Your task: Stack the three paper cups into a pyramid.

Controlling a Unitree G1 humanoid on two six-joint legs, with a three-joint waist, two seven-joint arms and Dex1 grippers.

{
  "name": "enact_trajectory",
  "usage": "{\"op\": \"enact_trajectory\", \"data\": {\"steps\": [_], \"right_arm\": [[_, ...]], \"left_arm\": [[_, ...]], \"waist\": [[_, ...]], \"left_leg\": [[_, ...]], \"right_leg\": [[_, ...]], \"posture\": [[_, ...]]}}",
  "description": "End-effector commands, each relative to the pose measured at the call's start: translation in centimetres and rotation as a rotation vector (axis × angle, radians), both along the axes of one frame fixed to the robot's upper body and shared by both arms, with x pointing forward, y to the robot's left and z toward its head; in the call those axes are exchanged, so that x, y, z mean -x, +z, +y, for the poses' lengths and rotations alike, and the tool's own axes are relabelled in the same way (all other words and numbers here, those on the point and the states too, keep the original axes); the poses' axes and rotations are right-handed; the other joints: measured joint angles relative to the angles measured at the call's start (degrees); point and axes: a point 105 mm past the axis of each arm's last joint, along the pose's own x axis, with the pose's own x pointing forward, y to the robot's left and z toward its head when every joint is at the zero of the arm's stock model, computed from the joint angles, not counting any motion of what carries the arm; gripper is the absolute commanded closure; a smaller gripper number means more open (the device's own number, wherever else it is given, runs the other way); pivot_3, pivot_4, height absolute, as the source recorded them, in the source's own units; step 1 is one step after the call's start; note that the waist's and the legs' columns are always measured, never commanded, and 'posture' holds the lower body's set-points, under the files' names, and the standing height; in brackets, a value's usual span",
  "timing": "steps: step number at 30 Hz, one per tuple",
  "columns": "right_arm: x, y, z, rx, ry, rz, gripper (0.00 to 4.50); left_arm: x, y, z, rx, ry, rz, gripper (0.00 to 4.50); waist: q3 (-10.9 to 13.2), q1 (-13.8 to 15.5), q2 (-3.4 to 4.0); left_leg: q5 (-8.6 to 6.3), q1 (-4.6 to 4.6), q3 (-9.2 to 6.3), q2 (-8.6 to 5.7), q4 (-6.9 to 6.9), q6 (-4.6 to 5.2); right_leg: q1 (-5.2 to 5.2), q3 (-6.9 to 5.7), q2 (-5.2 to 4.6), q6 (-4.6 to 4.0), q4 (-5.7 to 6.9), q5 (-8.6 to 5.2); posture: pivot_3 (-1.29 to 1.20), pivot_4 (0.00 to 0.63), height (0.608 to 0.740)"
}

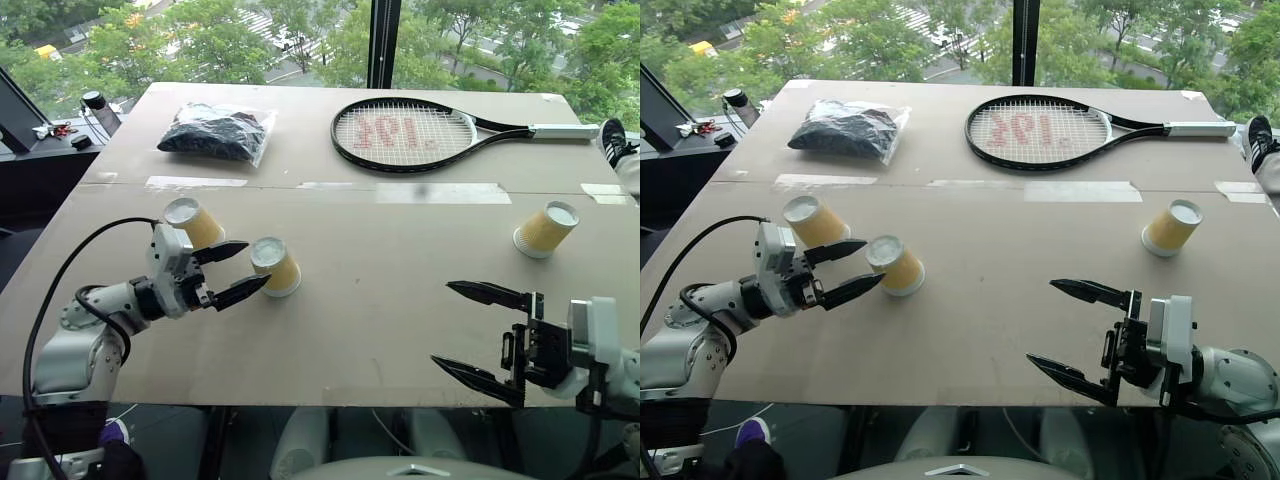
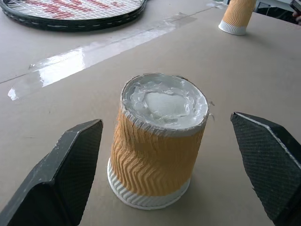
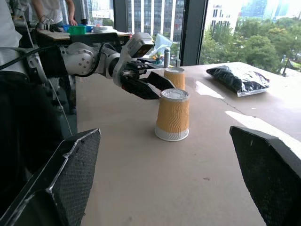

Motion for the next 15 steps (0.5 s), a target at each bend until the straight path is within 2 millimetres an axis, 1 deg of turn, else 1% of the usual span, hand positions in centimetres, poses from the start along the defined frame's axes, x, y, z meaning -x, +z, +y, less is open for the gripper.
{"op": "enact_trajectory", "data": {"steps": [1,4,8,9,11,13,14,15], "right_arm": [[0.5,1.1,-0.1,-0.009,0.020,-0.039,0.14],[0.7,1.2,-0.2,0.002,0.023,-0.035,0.14],[0.8,1.2,-0.4,0.016,0.015,-0.034,0.14],[0.7,1.1,-0.4,0.020,0.009,-0.034,0.04],[0.7,1.0,-0.5,0.025,0.001,-0.034,0.00],[0.7,0.8,-0.3,0.027,-0.007,-0.031,0.00],[0.7,0.7,-0.2,0.027,-0.014,-0.029,0.00],[0.7,0.7,-0.2,0.026,-0.021,-0.028,0.00]], "left_arm": [[-0.3,0.3,-0.5,-0.017,-0.033,-0.029,0.00],[-1.3,0.5,-1.1,-0.014,-0.035,-0.042,0.00],[-1.8,0.4,-1.7,-0.021,-0.053,-0.053,0.00],[-2.0,0.3,-1.8,-0.022,-0.053,-0.057,0.26],[-2.2,0.2,-1.9,-0.025,-0.056,-0.063,0.73],[-2.2,0.1,-2.2,-0.022,-0.059,-0.073,1.74],[-2.3,0.1,-2.3,-0.023,-0.060,-0.087,2.04],[-2.4,0.1,-2.4,-0.024,-0.059,-0.099,2.19]], "waist": [[0.00,-0.03,0.00],[0.00,0.16,-0.01],[0.01,0.15,-0.02],[0.01,0.15,-0.01],[0.01,0.05,-0.02],[0.01,0.05,-0.01],[0.01,0.09,-0.01],[0.01,0.11,-0.01]], "left_leg": [[0.00,0.00,-0.01,0.02,-0.01,0.00],[0.00,0.00,-0.03,0.02,0.00,0.00],[0.00,-0.02,-0.02,-0.02,0.01,0.00],[0.00,-0.02,-0.01,-0.02,0.01,0.00],[0.00,-0.02,-0.01,-0.01,0.01,0.00],[0.00,-0.01,-0.02,-0.01,0.01,0.00],[0.00,-0.01,-0.02,-0.01,0.01,0.00],[0.00,-0.01,-0.03,-0.01,0.01,0.00]], "right_leg": [[0.00,0.01,0.01,0.00,0.00,0.00],[0.00,-0.02,0.01,0.00,0.03,0.00],[0.01,-0.01,0.00,0.01,0.00,0.00],[0.01,-0.01,0.01,0.01,-0.01,0.00],[0.01,-0.01,0.01,0.01,0.00,0.01],[0.00,-0.01,0.02,0.01,0.02,0.00],[0.00,-0.01,0.02,0.01,0.03,0.00],[0.00,-0.02,0.02,0.01,0.03,0.00]], "posture": [[0.00,0.150,0.740],[0.00,0.150,0.740],[0.00,0.150,0.740],[0.00,0.150,0.740],[0.00,0.150,0.740],[0.00,0.150,0.740],[0.00,0.150,0.740],[0.00,0.150,0.740]]}}
